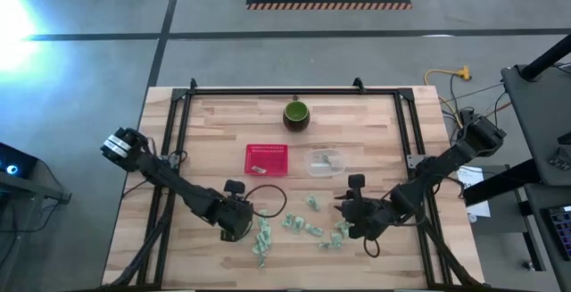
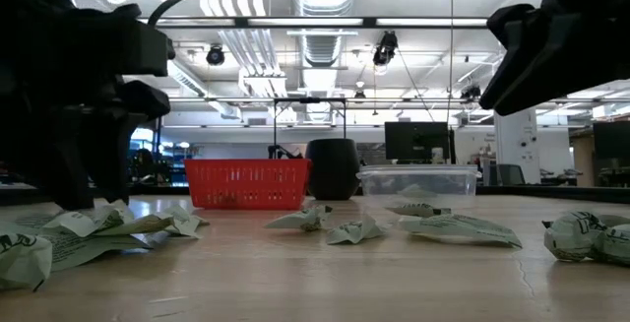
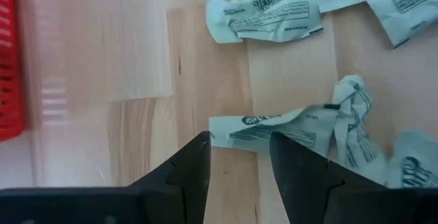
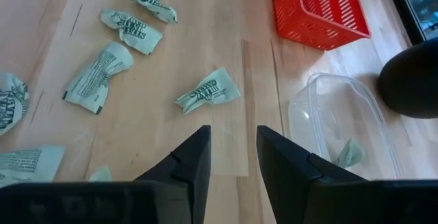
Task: Pick and place items into bin
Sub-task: Put the stevia packet into the red bin
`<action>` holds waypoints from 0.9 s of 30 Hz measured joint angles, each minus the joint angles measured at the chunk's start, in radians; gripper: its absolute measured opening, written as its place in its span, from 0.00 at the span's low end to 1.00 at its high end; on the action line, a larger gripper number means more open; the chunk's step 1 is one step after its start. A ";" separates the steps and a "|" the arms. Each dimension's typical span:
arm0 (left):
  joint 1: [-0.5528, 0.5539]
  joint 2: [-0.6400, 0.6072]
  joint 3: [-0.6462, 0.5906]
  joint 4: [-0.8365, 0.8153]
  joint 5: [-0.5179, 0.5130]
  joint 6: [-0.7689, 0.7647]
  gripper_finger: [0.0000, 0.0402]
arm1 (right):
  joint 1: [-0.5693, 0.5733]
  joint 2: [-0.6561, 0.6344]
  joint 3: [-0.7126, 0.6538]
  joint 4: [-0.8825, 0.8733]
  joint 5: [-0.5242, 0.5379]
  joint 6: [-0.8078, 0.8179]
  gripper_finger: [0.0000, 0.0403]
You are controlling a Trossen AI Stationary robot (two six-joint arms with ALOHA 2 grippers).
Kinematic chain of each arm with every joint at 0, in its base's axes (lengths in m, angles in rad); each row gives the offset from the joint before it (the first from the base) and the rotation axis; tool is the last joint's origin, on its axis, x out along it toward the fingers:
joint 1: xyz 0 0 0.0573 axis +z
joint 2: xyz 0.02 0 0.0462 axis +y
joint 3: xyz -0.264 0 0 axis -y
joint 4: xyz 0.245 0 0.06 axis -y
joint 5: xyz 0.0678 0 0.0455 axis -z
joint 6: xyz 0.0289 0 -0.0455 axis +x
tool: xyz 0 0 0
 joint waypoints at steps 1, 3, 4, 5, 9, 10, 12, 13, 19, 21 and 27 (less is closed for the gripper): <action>0.000 0.001 0.000 -0.001 0.000 0.000 0.33 | 0.000 -0.001 0.000 0.001 0.000 0.000 0.26; 0.000 0.000 0.000 0.000 0.000 0.001 0.33 | 0.000 -0.002 0.000 0.005 0.000 0.000 0.26; 0.000 -0.001 0.000 0.000 0.000 0.000 0.33 | 0.000 -0.002 0.000 0.004 0.000 0.000 0.25; 0.000 -0.002 0.001 0.000 -0.004 -0.002 0.33 | 0.000 -0.002 0.000 0.005 0.000 0.000 0.25; 0.001 -0.014 0.004 -0.021 -0.061 -0.042 0.33 | 0.000 -0.002 0.000 0.005 0.000 0.000 0.24; 0.001 -0.014 0.003 -0.041 -0.074 -0.054 0.33 | 0.000 -0.002 0.000 0.005 0.000 0.000 0.24; 0.002 -0.014 0.003 -0.074 -0.096 -0.079 0.33 | 0.000 -0.002 0.000 0.005 0.000 0.000 0.23; 0.002 -0.014 0.003 -0.088 -0.101 -0.091 0.33 | 0.000 -0.002 0.000 0.005 0.000 0.000 0.23; -0.005 -0.044 0.005 -0.084 -0.101 -0.104 0.33 | 0.000 -0.002 0.000 0.006 0.000 0.000 0.24; -0.012 -0.059 0.005 -0.045 -0.098 -0.073 0.33 | 0.000 -0.002 0.000 0.006 0.000 0.000 0.24; -0.040 -0.052 0.005 0.124 -0.019 0.080 0.34 | 0.000 -0.002 0.000 0.006 0.000 0.000 0.22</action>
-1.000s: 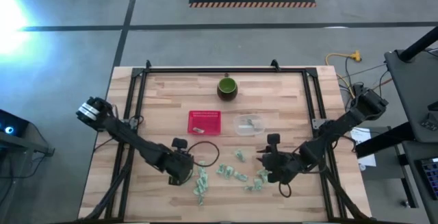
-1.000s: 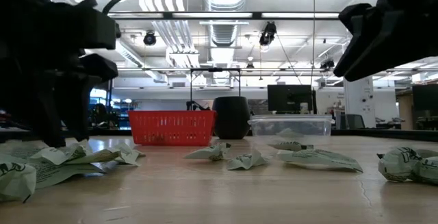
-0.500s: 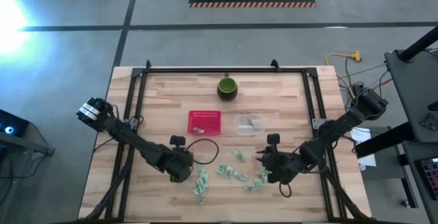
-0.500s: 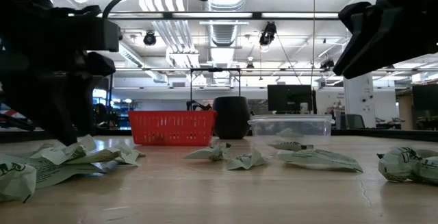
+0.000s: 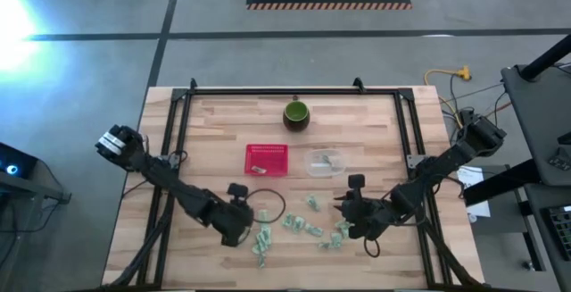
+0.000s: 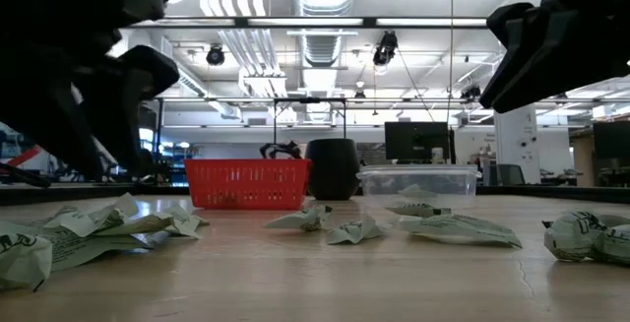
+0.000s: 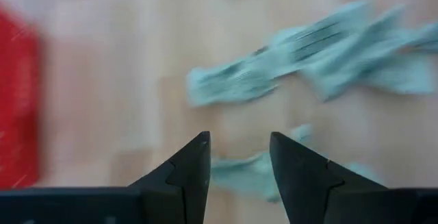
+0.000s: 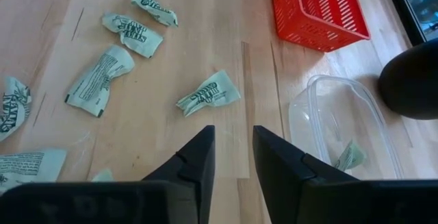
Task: Pick and place items into bin
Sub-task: Put the stevia packet into the red bin
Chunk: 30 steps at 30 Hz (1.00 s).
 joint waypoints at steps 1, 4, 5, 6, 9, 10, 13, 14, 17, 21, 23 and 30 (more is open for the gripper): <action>-0.003 0.006 0.000 0.012 0.016 0.010 0.34 | 0.000 0.000 0.000 0.000 0.000 0.000 0.22; -0.007 0.017 -0.001 0.006 0.025 -0.002 0.33 | 0.000 0.000 0.000 0.000 0.000 0.001 0.21; -0.007 0.020 -0.001 0.000 0.028 -0.007 0.33 | 0.000 0.000 0.000 0.000 0.000 0.003 0.21; -0.007 0.021 -0.004 -0.005 0.037 -0.016 0.34 | 0.000 0.000 0.000 0.000 0.000 0.005 0.22; -0.006 0.029 -0.007 -0.002 0.067 -0.030 0.33 | 0.000 -0.001 -0.001 0.000 0.000 0.007 0.22; -0.006 0.029 -0.011 -0.002 0.071 -0.031 0.33 | 0.000 -0.001 -0.001 0.000 0.000 0.008 0.22; -0.006 0.028 -0.030 0.002 0.080 -0.056 0.33 | 0.000 -0.001 -0.001 0.000 0.000 0.008 0.21; -0.005 0.028 -0.040 -0.001 0.081 -0.070 0.33 | 0.000 -0.001 -0.001 0.000 0.000 0.008 0.21; 0.000 0.027 -0.072 0.001 0.082 -0.108 0.33 | 0.000 -0.001 -0.003 0.001 0.000 0.008 0.20; 0.003 0.021 -0.091 0.009 0.080 -0.135 0.33 | 0.000 -0.001 -0.003 0.002 0.000 0.008 0.19; 0.003 0.016 -0.096 0.004 0.064 -0.133 0.33 | 0.000 -0.001 -0.003 0.005 0.000 0.008 0.19; 0.004 -0.005 -0.101 -0.076 -0.032 -0.138 0.33 | 0.000 -0.001 -0.003 0.008 0.000 0.008 0.20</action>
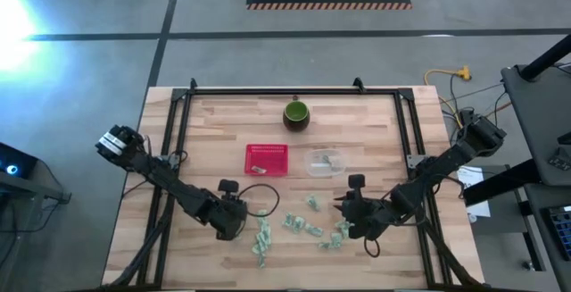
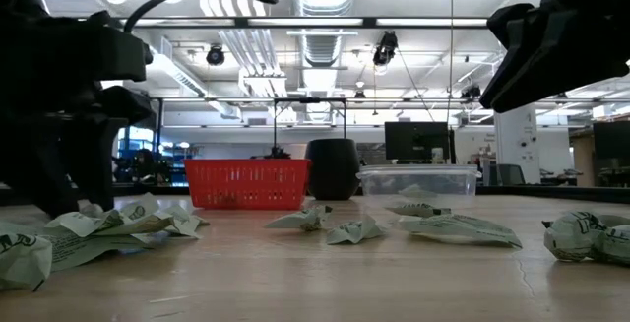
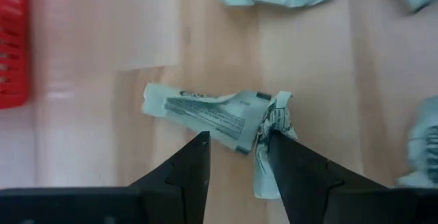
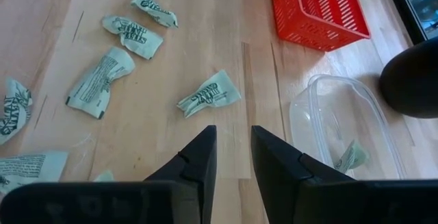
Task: Pick and place items into bin
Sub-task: Put the stevia packet into the red bin
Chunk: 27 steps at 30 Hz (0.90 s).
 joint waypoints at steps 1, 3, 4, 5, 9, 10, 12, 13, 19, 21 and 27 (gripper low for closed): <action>0.000 -0.003 0.000 0.002 0.000 0.000 0.33 | 0.000 0.000 0.000 0.000 0.000 0.000 0.20; 0.000 -0.012 0.004 0.003 0.000 0.002 0.33 | 0.000 0.000 0.000 0.001 0.000 0.000 0.20; -0.001 -0.018 0.008 0.006 0.000 0.002 0.33 | 0.000 0.000 0.000 0.001 0.000 0.000 0.19; -0.001 -0.024 0.011 0.010 0.001 0.002 0.33 | 0.000 0.000 0.000 0.001 0.000 0.000 0.19; -0.002 -0.050 0.012 0.020 0.020 0.002 0.33 | 0.000 0.000 0.000 0.001 0.000 0.000 0.18; -0.003 -0.053 0.012 0.024 0.027 0.002 0.33 | 0.000 0.000 0.000 0.000 0.000 0.000 0.18; -0.003 -0.053 0.012 0.036 0.045 0.002 0.33 | 0.000 0.000 0.000 0.000 0.000 0.000 0.18; -0.003 -0.052 0.009 0.051 0.056 0.003 0.33 | 0.000 0.000 0.000 0.000 0.000 0.000 0.18; -0.003 -0.015 -0.005 0.081 0.083 0.004 0.33 | 0.000 0.000 0.000 0.000 0.000 0.010 0.20; -0.003 -0.011 -0.008 0.086 0.084 0.004 0.33 | 0.000 0.000 0.000 0.000 0.000 0.011 0.19; -0.003 -0.009 -0.014 0.095 0.064 0.011 0.33 | 0.000 0.000 -0.002 0.000 0.000 0.011 0.18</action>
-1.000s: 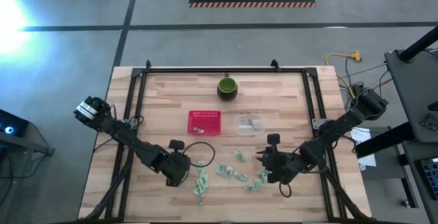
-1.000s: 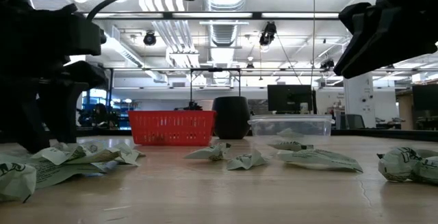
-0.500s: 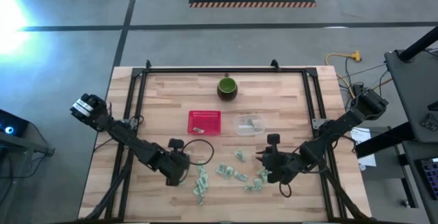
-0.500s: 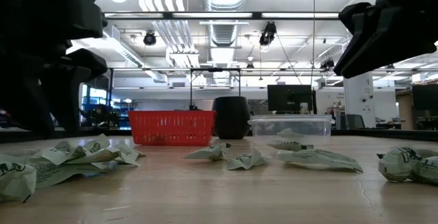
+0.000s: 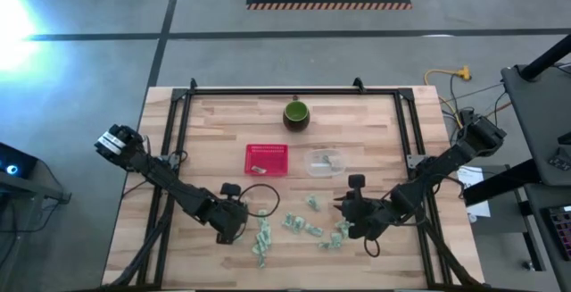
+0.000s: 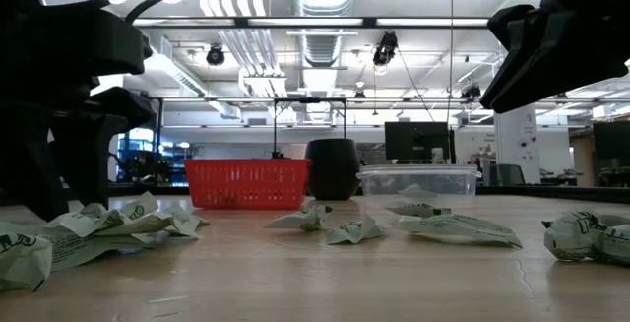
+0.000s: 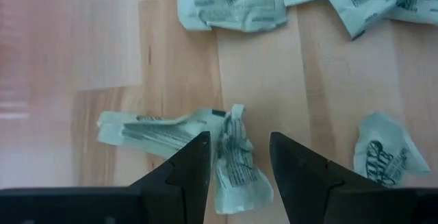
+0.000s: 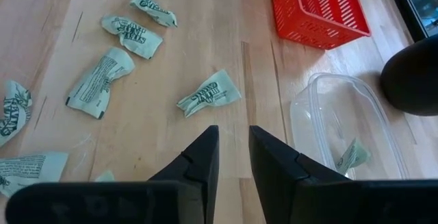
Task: Pick and place items into bin
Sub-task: Put the stevia packet into the red bin
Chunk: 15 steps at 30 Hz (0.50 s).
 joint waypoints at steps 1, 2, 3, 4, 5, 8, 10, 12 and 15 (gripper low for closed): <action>0.000 0.000 0.000 -0.001 -0.002 0.001 0.32 | 0.000 0.000 0.000 0.000 0.000 0.000 0.17; 0.000 0.000 0.000 -0.002 -0.003 0.002 0.31 | 0.000 0.000 0.000 0.000 0.000 0.000 0.17; 0.000 0.000 0.000 -0.002 -0.004 0.003 0.29 | 0.000 0.000 0.000 0.000 0.000 0.000 0.17; 0.000 0.000 0.000 -0.001 -0.004 0.007 0.27 | 0.000 0.000 0.000 0.000 0.000 0.000 0.18; 0.000 0.000 0.000 -0.001 -0.004 0.014 0.24 | 0.000 0.000 0.000 0.000 0.000 0.000 0.18; 0.000 0.000 0.000 -0.001 -0.004 0.020 0.15 | 0.000 0.000 0.000 0.000 0.000 0.000 0.19; 0.000 0.000 0.000 -0.001 -0.004 0.025 0.08 | 0.000 0.000 0.000 0.000 0.000 0.000 0.19; 0.000 0.000 0.000 -0.001 -0.003 0.035 0.02 | 0.000 0.000 0.000 0.000 0.000 -0.001 0.18; 0.000 -0.003 0.000 0.000 -0.002 0.045 0.02 | 0.000 0.000 0.000 0.000 0.000 -0.002 0.17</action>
